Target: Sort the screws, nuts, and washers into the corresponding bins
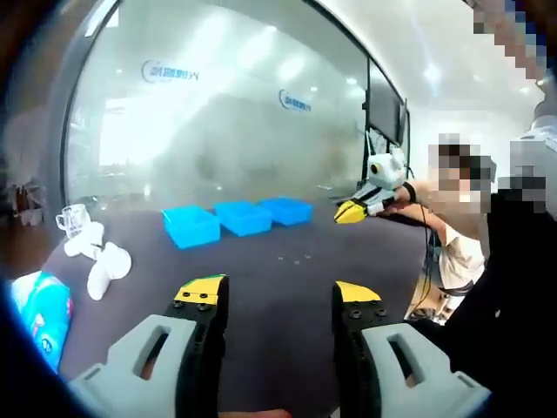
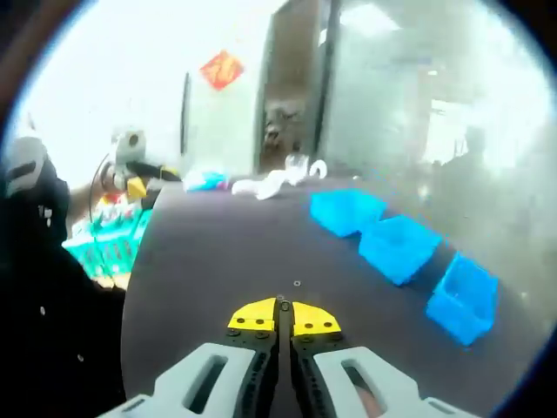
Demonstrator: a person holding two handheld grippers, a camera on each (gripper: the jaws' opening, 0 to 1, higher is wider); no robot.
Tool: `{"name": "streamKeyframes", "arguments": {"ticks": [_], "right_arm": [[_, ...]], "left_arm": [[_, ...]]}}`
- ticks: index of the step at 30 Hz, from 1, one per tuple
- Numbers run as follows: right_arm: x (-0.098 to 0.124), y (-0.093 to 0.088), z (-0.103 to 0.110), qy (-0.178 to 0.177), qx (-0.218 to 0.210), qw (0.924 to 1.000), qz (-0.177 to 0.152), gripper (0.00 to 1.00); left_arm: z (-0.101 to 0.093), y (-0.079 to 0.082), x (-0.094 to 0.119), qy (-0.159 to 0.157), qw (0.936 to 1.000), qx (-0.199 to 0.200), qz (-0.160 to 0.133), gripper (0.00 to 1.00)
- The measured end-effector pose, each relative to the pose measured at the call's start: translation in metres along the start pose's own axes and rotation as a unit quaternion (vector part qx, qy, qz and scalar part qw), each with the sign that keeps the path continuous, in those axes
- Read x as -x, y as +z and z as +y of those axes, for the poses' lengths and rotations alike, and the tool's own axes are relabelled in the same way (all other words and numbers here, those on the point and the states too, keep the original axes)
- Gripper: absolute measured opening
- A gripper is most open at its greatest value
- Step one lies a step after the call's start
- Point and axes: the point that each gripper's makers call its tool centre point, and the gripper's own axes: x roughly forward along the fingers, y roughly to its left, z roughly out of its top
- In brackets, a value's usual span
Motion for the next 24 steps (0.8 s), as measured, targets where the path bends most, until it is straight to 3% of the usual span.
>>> {"name": "streamKeyframes", "arguments": {"ticks": [6, 16, 24], "right_arm": [[0.014, 0.013, -0.014, -0.043, -0.025, 0.9963, -0.071, 0.01], [0.022, 0.034, -0.012, -0.066, -0.035, 0.9895, -0.124, 0.01], [0.010, 0.061, -0.026, -0.083, -0.031, 0.9852, -0.147, 0.01]], "left_arm": [[0.001, 0.004, 0.000, 0.003, 1.0000, 0.000, -0.006, 0.47], [0.004, 0.007, 0.003, 0.014, 0.9998, -0.003, -0.011, 0.47], [0.008, 0.009, 0.004, 0.022, 0.9996, 0.003, -0.017, 0.47]]}}
